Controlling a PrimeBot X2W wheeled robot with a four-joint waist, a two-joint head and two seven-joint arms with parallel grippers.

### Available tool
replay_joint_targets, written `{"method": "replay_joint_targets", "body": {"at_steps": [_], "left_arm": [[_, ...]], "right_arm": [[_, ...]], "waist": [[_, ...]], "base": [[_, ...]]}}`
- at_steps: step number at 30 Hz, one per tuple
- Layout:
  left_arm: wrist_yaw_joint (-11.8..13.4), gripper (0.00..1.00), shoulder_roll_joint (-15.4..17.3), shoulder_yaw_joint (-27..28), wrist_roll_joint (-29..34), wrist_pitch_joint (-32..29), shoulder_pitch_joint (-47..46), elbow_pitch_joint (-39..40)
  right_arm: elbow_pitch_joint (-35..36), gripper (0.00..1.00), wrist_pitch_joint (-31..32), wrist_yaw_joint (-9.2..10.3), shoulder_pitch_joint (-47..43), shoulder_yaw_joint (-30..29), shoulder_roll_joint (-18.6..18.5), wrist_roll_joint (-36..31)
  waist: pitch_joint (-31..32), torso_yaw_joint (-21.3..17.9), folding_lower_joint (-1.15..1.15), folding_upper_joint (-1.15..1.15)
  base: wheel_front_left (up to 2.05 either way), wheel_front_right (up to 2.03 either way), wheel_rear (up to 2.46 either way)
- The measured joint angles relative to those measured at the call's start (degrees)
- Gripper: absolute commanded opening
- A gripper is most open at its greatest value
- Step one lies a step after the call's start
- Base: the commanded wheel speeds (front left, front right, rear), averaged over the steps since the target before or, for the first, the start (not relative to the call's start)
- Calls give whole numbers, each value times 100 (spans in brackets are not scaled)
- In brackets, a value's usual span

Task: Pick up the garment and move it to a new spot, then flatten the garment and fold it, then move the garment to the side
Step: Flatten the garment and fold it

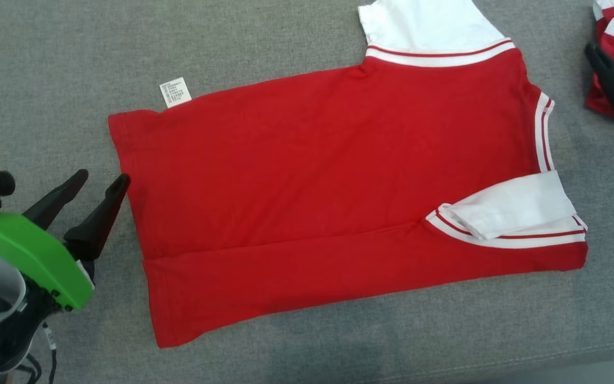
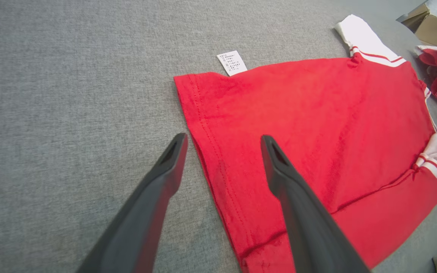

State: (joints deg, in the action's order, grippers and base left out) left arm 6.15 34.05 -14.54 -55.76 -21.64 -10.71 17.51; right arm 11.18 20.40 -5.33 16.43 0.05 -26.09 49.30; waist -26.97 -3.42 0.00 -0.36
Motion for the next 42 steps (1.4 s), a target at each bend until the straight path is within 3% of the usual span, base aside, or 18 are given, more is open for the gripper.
{"method": "replay_joint_targets", "body": {"at_steps": [6, 18, 19, 21, 22, 23, 36, 42], "left_arm": [[0, 100, -153, -366, 47, -334, -865, -357], [45, 100, -593, -587, 216, -455, -1763, -1138], [44, 96, -634, -603, 216, -455, -1813, -1157], [36, 34, -695, -659, 215, -460, -1889, -1192], [36, 10, -695, -659, 215, -460, -1889, -1192], [-19, 0, -776, -772, 215, -461, -1986, -1249], [-370, 0, -1246, -1250, 199, -605, -2321, -1381], [-439, 0, -1438, -1336, 201, -593, -2468, -1489]], "right_arm": [[-55, 100, 348, 181, 1102, 305, -141, -285], [-935, 100, 646, 183, 2062, 1082, 102, -730], [-1009, 100, 646, 183, 2104, 1087, 101, -759], [-1167, 100, 647, 188, 2193, 1095, 102, -806], [-1167, 100, 647, 188, 2193, 1095, 102, -806], [-1294, 100, 646, 193, 2248, 1095, 92, -872], [-1783, 100, 706, 246, 2948, 1217, 55, -1251], [-2169, 100, 747, 400, 3043, 1168, -124, -1458]], "waist": [[-409, 100, 0, 0], [-951, 312, 0, 0], [-962, 326, 0, 0], [-974, 353, 0, 0], [-974, 353, 0, 0], [-973, 386, 0, 0], [-1017, 733, 0, 0], [-1068, 932, 0, 0]], "base": [[0, 0, 0], [0, 0, 0], [0, 0, 0], [0, 0, 0], [0, 0, 0], [0, 0, 0], [0, 0, 0], [0, 0, 0]]}}
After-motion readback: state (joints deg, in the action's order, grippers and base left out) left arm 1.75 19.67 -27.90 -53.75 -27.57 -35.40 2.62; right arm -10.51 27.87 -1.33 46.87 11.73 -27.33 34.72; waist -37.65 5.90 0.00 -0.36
